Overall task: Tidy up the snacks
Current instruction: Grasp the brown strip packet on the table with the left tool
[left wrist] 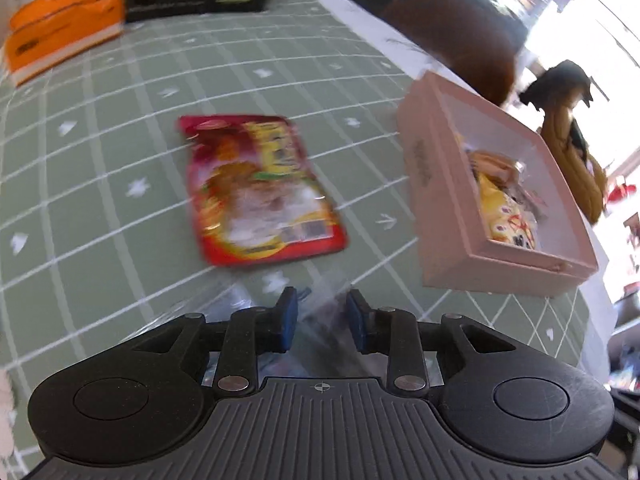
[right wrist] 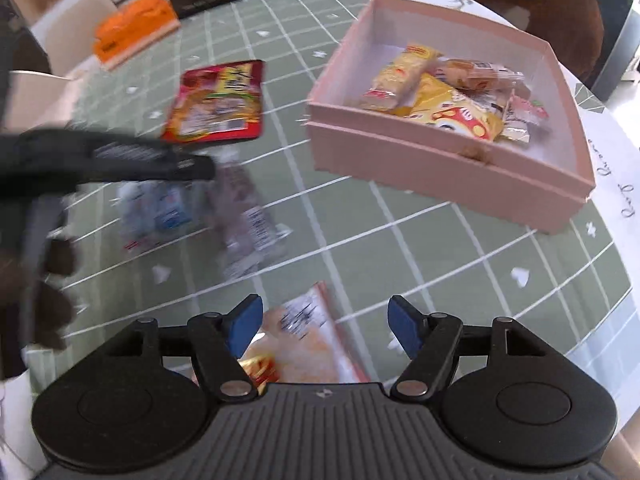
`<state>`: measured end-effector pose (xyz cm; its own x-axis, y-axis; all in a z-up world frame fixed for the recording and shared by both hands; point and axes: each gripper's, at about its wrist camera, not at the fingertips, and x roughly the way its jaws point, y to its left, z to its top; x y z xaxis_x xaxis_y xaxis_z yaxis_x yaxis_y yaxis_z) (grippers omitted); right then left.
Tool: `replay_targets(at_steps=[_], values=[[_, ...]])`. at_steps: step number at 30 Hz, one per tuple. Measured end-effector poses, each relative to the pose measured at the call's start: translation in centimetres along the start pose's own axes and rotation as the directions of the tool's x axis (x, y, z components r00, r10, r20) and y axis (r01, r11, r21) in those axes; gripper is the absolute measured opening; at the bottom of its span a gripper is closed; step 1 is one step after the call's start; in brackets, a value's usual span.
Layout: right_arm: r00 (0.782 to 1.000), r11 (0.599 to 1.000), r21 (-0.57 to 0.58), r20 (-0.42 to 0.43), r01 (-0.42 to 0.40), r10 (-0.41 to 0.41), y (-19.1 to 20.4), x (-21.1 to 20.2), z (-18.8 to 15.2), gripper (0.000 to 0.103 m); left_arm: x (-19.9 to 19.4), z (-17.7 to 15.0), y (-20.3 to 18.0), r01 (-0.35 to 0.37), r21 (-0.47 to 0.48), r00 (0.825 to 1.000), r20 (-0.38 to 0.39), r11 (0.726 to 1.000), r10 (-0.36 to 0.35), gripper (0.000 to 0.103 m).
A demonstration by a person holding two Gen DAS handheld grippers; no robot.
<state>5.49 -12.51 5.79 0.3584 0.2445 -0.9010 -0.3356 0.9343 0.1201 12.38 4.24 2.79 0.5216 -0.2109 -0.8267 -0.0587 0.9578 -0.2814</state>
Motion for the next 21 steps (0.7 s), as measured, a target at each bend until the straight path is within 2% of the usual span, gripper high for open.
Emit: replay_targets(at_steps=[2,4,5,7,14,21], values=[[1.000,1.000,-0.013,0.012,-0.015,0.016,0.7,-0.4,-0.9,0.070,0.7,0.0,-1.8,0.048,0.083,0.999,-0.022,0.995,-0.047,0.032],[1.000,0.999,-0.031,0.019,-0.012,0.012,1.4,-0.4,-1.7,0.070,1.0,-0.7,-3.2,0.100,0.182,0.995,-0.048,0.978,-0.092,0.032],[1.000,0.999,-0.034,0.019,-0.003,0.004,1.6,-0.3,-2.0,0.070,1.0,-1.1,-4.1,0.114,0.240,0.993,-0.061,0.964,-0.103,0.032],[1.000,0.999,-0.025,0.022,0.020,-0.019,1.6,-0.1,-2.7,0.070,0.6,-1.8,-4.9,0.124,0.281,0.992,-0.068,0.952,-0.109,0.032],[0.997,0.997,0.051,0.035,0.060,-0.062,0.2,-1.3,-4.1,0.070,-2.8,-3.5,-3.2,0.085,0.192,0.996,-0.011,0.978,-0.084,0.032],[0.999,1.000,-0.001,0.042,0.026,-0.026,2.9,-1.8,-5.2,0.075,-6.0,-6.9,-1.3,0.109,0.129,0.994,0.009,0.986,-0.111,0.032]])
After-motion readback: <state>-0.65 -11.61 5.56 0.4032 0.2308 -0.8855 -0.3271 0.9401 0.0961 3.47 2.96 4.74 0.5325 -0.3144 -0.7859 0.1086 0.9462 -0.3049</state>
